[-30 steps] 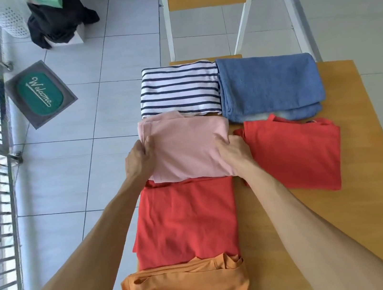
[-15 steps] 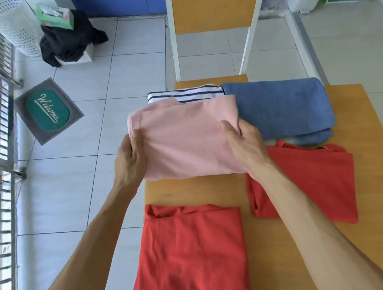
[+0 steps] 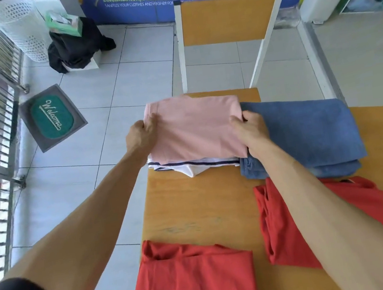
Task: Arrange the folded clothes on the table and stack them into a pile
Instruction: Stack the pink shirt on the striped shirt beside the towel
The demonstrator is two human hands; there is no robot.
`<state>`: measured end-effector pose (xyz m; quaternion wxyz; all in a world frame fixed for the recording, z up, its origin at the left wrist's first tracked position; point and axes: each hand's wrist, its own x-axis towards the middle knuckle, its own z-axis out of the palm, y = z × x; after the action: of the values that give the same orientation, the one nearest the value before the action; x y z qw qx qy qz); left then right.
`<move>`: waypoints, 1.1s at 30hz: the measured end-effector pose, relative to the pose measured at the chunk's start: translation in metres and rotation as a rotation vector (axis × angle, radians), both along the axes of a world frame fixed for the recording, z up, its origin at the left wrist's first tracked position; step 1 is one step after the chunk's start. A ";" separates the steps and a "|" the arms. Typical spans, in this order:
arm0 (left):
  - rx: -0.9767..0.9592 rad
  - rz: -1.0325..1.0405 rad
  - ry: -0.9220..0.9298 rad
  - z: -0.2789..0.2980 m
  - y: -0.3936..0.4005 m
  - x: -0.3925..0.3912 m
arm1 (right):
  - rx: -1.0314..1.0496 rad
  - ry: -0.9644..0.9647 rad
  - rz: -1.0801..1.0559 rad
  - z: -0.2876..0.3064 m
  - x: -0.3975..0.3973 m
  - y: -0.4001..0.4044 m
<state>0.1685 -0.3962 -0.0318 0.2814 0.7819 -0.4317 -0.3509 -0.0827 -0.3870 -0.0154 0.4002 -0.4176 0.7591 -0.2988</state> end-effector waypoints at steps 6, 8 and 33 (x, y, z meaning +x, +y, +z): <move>0.087 0.156 0.194 -0.008 -0.014 0.002 | 0.022 -0.096 -0.070 -0.010 -0.010 -0.011; 0.065 0.151 0.155 -0.006 -0.011 0.005 | -0.015 -0.089 -0.090 -0.014 -0.013 -0.008; -0.245 -0.538 -0.053 -0.001 0.159 -0.140 | -0.326 0.349 -0.359 -0.007 -0.080 0.137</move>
<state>0.0285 -0.2374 -0.0330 0.2594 0.6084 -0.6697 -0.3377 -0.1624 -0.2504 -0.0224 0.1319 -0.3807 0.8201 -0.4064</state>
